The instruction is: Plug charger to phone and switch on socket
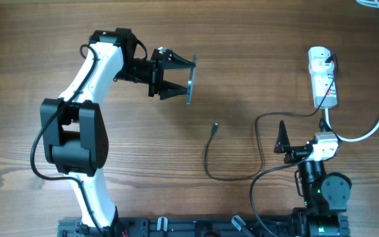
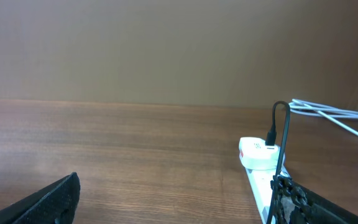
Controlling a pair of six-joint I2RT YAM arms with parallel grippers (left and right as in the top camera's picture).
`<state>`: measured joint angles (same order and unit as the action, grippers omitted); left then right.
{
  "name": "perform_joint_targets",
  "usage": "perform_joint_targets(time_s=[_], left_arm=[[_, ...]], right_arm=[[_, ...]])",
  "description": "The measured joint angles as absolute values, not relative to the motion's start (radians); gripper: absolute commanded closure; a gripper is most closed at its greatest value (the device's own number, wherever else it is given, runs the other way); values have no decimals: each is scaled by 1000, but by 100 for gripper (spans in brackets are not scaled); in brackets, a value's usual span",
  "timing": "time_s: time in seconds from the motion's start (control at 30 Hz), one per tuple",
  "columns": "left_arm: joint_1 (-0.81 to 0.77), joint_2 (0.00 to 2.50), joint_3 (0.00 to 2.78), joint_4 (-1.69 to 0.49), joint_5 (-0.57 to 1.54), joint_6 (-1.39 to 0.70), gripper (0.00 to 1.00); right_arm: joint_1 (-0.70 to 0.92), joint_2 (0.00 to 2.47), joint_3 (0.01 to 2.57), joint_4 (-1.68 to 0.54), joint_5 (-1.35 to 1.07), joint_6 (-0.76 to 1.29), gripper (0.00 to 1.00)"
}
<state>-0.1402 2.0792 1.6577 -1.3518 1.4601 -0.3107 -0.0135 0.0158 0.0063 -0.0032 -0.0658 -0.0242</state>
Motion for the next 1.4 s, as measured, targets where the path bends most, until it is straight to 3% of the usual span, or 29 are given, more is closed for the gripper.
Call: perform_joint_targets(time_s=[0.43,0.57,0.73,0.87,0.93,1.03,1.17,1.3,1.4], left_arm=[[-140,2079,1658,-1403,1425,-311,40],[-140,2079,1658,-1409,1475,-311,40],[-140,2079,1658,-1438,1515,-311,42],[-140,2079,1658,-1456,1522,-311,42],[-140,2079,1658,-1457,1522,-310,42],[-140,2079,1658,-1459,1522,-311,42],[-140,2079,1658,-1459,1525,-311,42],[-140,2079,1658,-1459,1528,-310,42],[-140,2078,1658,-1458,1529,-310,42]], right_arm=[[-14,16,6,7,-72,-17,0],[-14,16,6,44,-273,266,0],[-14,17,6,90,-412,785,0],[-14,19,18,433,-522,892,0],[-14,20,50,438,-548,892,0],[-13,68,182,287,-575,820,0],[-12,287,529,-102,-624,600,0],[-10,613,939,-635,-680,342,0],[-9,790,1113,-817,-722,256,0]])
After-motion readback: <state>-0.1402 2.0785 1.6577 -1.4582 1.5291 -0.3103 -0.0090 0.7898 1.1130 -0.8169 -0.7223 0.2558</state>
